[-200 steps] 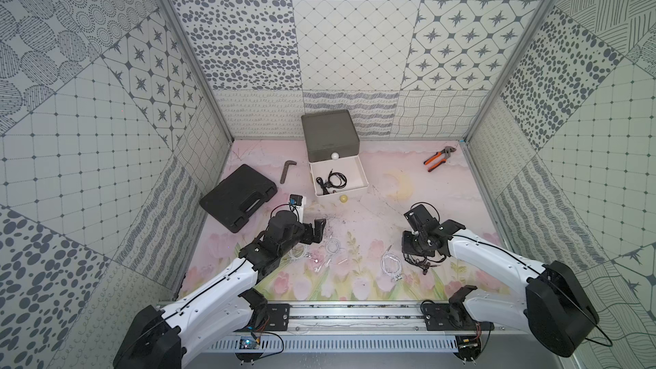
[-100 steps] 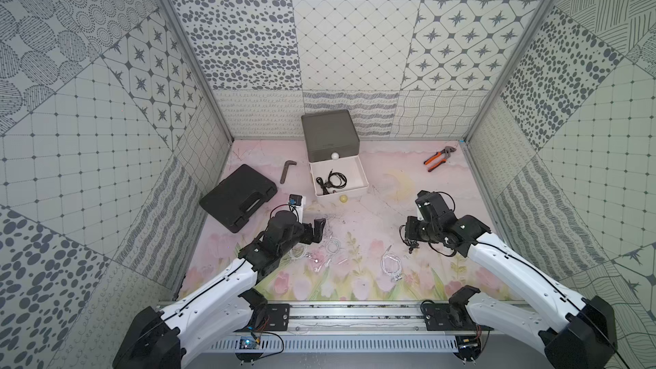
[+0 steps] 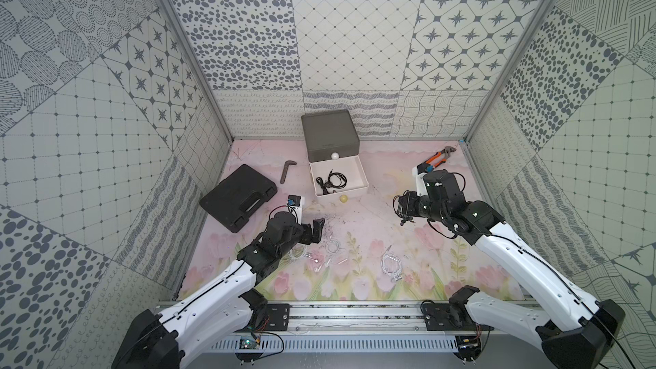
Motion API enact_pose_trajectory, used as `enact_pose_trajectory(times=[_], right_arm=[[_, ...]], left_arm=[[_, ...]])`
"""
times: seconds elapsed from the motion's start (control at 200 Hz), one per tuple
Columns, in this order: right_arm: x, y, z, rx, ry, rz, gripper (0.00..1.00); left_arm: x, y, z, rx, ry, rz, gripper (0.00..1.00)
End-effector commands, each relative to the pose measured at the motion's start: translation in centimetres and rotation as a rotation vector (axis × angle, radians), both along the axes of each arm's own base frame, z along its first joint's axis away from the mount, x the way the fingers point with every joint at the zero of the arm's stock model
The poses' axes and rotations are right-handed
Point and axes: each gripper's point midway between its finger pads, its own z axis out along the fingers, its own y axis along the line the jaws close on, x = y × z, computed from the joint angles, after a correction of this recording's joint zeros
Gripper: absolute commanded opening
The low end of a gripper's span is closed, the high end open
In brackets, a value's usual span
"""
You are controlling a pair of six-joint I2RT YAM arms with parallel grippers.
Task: Place the wired earphones into the drawer by color
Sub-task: Place the wired earphones in the drawer.
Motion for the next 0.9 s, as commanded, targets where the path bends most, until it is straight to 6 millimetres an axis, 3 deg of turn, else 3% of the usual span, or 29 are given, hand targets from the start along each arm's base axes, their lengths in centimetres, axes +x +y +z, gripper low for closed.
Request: enact_pose_trajectory(times=[0.0,0.245,0.44,0.72,0.895], right_arm=[[2.3,2.7,3.6,0.09,-0.115,0.063,0.0],[6.2,7.6,6.5,0.184,-0.196,0.142,0.0],[9.3,11.6,7.7,0.222,-0.238,0.185,0.0],[12.8,15.4,6.1,0.248,-0.233,0.191,0.0],[14.4,16.9,3.8,0.257,-0.199,0.187,0.0]], left_arm=[[0.6,0.5,1.1,-0.003,-0.053,0.028,0.99],[0.6,0.9,1.3,-0.003,-0.07,0.047,0.99],[0.6,0.9,1.3,-0.006,-0.074,0.046,0.99],[0.8,0.7,1.1,-0.002,-0.066,0.039,0.99],[0.8,0.6,0.9,0.002,-0.062,0.038,0.99]])
